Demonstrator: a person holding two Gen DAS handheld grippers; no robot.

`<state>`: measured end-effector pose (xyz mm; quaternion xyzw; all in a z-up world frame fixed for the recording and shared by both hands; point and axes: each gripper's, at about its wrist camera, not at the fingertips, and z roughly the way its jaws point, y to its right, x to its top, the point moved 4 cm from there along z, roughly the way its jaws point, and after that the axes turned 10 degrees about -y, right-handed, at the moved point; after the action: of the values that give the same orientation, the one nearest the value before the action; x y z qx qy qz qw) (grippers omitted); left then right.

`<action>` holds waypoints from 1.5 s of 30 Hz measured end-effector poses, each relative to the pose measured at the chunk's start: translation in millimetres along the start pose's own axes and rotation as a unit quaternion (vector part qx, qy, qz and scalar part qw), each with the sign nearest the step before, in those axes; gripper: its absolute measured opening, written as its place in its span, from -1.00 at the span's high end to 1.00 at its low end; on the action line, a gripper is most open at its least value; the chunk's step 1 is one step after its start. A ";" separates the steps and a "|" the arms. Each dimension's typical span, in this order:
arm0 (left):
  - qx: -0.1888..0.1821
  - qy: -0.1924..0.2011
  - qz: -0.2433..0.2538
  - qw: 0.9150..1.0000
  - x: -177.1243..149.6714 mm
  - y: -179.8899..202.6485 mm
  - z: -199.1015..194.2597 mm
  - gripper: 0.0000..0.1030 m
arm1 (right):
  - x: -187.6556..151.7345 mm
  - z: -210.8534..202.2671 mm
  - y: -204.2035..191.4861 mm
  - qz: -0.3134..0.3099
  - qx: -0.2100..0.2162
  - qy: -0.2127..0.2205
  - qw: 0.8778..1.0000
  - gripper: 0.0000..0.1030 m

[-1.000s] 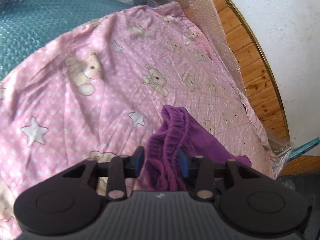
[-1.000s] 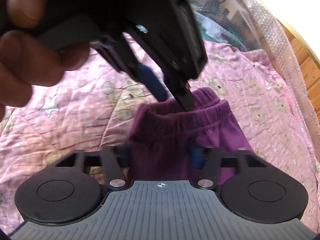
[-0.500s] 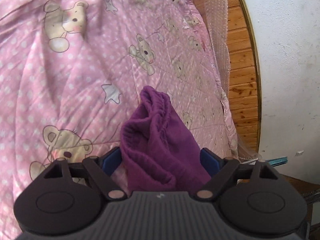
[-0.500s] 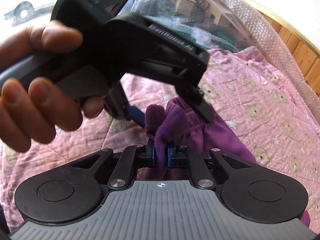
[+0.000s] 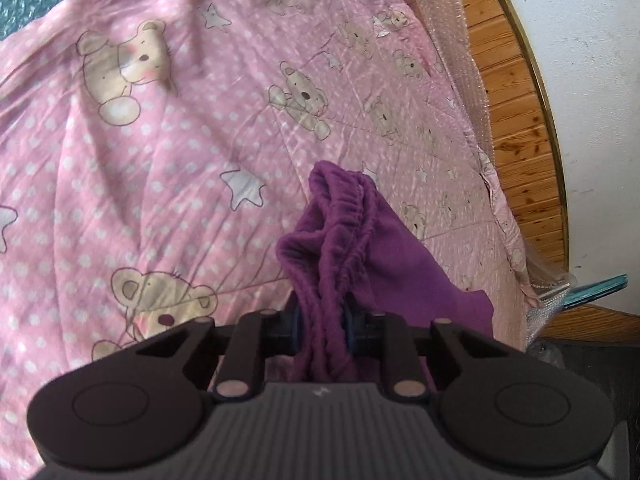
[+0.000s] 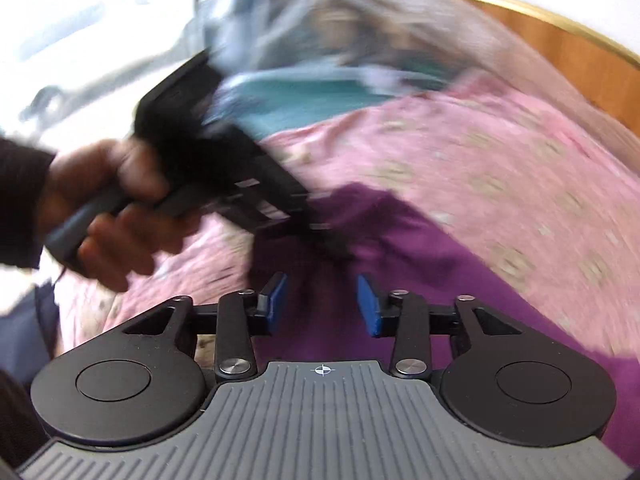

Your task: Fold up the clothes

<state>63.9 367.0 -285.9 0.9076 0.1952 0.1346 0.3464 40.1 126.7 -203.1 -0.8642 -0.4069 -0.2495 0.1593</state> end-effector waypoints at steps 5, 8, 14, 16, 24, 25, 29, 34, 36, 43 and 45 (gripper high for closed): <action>0.066 0.035 0.096 0.993 -14.1 53.9 -18.0 0.64 | -12.6 51.4 102.2 0.134 -0.052 -0.054 0.988 0.74; 0.090 0.053 0.160 0.982 -27.1 103.8 -23.4 0.65 | -18.1 66.8 138.5 0.215 -0.002 -0.044 0.976 0.91; 0.092 0.049 0.283 0.954 -68.0 224.4 9.9 0.63 | -52.0 35.2 185.7 0.359 0.122 -0.021 0.925 0.63; 0.085 0.024 0.320 0.943 -88.0 259.4 40.5 0.50 | -81.8 11.7 212.3 0.440 0.189 0.012 0.878 0.25; 0.083 -0.070 0.318 0.942 -139.0 258.0 120.0 0.12 | -208.6 -12.4 244.4 0.640 0.300 0.082 0.703 0.08; 0.074 -0.067 0.311 0.945 -137.4 256.7 114.9 0.02 | -208.8 -18.6 244.2 0.636 0.304 0.093 0.704 -0.07; 0.054 -0.065 0.285 0.955 -127.1 248.1 97.4 -0.03 | -190.2 -28.9 235.9 0.590 0.298 0.092 0.745 -0.46; 0.099 -0.050 0.265 0.958 -111.5 223.4 84.1 -0.08 | -153.3 -26.2 208.6 0.476 0.207 0.041 0.854 -0.54; 0.113 -0.049 0.259 0.958 -105.8 212.2 83.7 -0.08 | -140.9 -25.0 197.0 0.422 0.155 0.017 0.893 -0.45; 0.102 -0.048 0.283 0.953 -88.4 208.9 85.5 -0.08 | -119.8 -46.0 202.0 0.323 0.017 0.005 0.946 0.59; 0.100 -0.039 0.284 0.953 -74.8 209.8 92.5 -0.09 | -124.4 -37.2 209.7 0.323 0.032 -0.031 0.945 0.52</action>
<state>87.5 136.7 -218.1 0.9601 -0.0714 0.1715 0.2088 125.3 -98.4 -257.3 -0.9512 -0.1183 -0.1445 0.2458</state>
